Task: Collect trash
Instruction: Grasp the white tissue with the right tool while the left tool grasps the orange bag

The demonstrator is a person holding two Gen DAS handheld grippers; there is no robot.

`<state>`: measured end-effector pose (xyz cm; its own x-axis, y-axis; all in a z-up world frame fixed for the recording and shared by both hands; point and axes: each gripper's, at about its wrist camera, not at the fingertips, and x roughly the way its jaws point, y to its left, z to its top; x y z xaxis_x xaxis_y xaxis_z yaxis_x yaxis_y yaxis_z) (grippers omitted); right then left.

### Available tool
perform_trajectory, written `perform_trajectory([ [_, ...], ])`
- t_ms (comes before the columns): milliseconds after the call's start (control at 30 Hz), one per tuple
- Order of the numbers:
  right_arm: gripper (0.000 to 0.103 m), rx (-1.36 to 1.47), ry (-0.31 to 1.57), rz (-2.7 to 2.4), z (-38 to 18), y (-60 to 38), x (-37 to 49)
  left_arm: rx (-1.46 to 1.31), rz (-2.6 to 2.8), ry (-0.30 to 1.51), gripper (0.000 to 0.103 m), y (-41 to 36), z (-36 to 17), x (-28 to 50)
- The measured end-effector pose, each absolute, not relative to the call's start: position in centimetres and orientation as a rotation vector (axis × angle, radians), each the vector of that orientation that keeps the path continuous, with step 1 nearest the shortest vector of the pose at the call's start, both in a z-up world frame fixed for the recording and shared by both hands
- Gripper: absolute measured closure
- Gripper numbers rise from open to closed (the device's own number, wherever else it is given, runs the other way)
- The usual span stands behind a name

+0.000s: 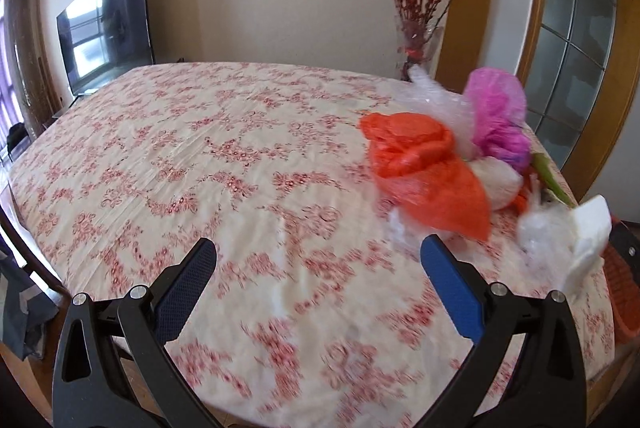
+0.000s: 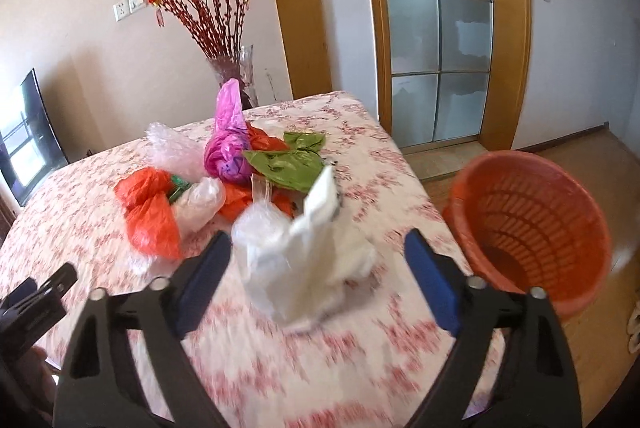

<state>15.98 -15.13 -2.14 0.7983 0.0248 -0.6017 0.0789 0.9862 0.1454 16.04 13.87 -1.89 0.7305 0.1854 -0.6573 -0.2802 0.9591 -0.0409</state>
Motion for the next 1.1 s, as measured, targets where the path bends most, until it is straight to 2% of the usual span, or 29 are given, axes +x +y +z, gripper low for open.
perform_trajectory([
  [167,0.047,0.176,0.737,-0.055,-4.0,-15.4,19.1,-0.156,0.219,0.719,0.002,14.9,-2.6,17.6],
  [300,0.057,0.18,0.797,-0.061,-5.4,-16.3,19.1,-0.157,0.192,0.719,0.002,15.0,-3.0,18.7],
  [433,0.062,0.211,0.844,-0.054,-6.7,-17.0,18.5,-0.159,0.149,0.707,0.002,14.6,-2.9,19.6],
  [500,0.07,0.204,0.845,-0.047,-6.9,-16.9,18.4,-0.184,0.102,0.696,0.002,14.3,-2.7,20.2],
  [700,0.077,0.207,0.823,-0.002,-6.3,-17.0,18.1,-0.209,0.024,0.715,0.003,12.5,-2.2,23.3],
  [833,0.078,0.205,0.808,0.003,-5.9,-17.4,18.0,-0.19,0.02,0.739,0.008,11.3,-2.1,25.6],
  [967,0.078,0.212,0.81,0.0,-6.0,-17.7,18.0,-0.242,0.011,0.799,0.008,11.2,-3.0,28.0],
  [1000,0.078,0.211,0.81,0.0,-6.0,-17.7,17.9,-0.254,0.009,0.813,0.009,11.2,-3.2,28.4],
  [1067,0.078,0.202,0.807,0.001,-6.0,-17.6,17.9,-0.278,-0.005,0.846,0.022,11.2,-4.1,29.2],
  [1100,0.078,0.197,0.805,0.001,-6.0,-17.5,17.9,-0.288,-0.017,0.862,0.032,11.2,-4.4,29.3],
])
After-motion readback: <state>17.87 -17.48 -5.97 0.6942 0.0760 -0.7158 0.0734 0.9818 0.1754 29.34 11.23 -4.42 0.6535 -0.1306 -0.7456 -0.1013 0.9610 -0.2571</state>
